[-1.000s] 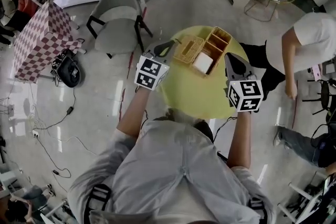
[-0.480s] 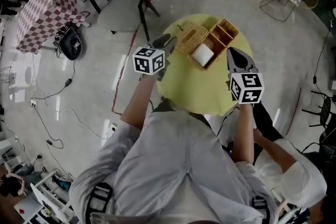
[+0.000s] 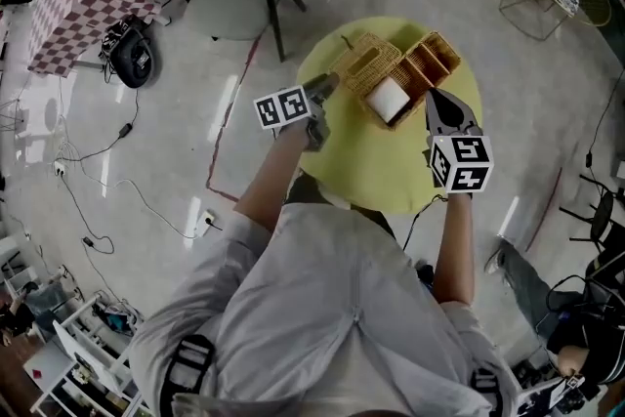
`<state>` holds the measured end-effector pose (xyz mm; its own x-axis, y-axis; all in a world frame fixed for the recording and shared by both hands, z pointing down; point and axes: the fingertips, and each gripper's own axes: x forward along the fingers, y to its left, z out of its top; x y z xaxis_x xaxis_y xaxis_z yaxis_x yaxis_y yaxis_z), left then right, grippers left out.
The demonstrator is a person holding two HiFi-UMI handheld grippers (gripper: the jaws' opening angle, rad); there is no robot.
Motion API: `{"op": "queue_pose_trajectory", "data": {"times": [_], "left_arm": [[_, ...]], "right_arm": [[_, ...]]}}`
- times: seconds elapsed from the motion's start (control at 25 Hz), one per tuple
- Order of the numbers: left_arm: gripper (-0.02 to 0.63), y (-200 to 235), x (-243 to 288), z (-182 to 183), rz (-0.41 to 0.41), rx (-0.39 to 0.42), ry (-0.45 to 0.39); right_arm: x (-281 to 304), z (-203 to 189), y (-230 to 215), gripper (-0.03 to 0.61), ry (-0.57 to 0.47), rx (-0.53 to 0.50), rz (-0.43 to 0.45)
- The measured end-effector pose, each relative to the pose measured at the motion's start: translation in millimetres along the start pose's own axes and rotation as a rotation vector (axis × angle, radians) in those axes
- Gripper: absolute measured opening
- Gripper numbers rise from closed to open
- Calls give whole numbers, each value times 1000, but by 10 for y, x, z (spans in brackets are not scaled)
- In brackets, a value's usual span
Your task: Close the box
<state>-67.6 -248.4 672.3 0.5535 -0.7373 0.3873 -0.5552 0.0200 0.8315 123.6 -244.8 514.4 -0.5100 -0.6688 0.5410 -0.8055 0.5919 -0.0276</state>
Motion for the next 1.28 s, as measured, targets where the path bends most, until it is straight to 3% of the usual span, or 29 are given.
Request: {"op": "queue_pose_trajectory", "data": {"times": [0.12, 0.48, 0.68, 0.88, 1.0, 1.04, 1.16, 1.28], "left_arm": [[164, 206, 103, -101, 4, -86, 19], [190, 480, 375, -333, -7, -184, 79], [156, 510, 419, -343, -3, -171, 64], [100, 544, 368, -320, -31, -215, 32], [77, 505, 318, -297, -38, -195, 9], [41, 467, 296, -283, -48, -179, -4], [32, 321, 277, -260, -90, -135, -13], [37, 389, 273, -314, -76, -190, 1]], "right_arm": [[50, -58, 20, 20, 21, 5, -6], [115, -235, 10, 20, 64, 41, -44], [72, -301, -18, 20, 70, 55, -69], [19, -307, -44, 20, 68, 57, -91], [-38, -293, -47, 20, 59, 50, -94], [-64, -288, -47, 20, 56, 48, -96], [-142, -268, -31, 20, 47, 43, -100], [-204, -239, 49, 20, 40, 33, -100]]}}
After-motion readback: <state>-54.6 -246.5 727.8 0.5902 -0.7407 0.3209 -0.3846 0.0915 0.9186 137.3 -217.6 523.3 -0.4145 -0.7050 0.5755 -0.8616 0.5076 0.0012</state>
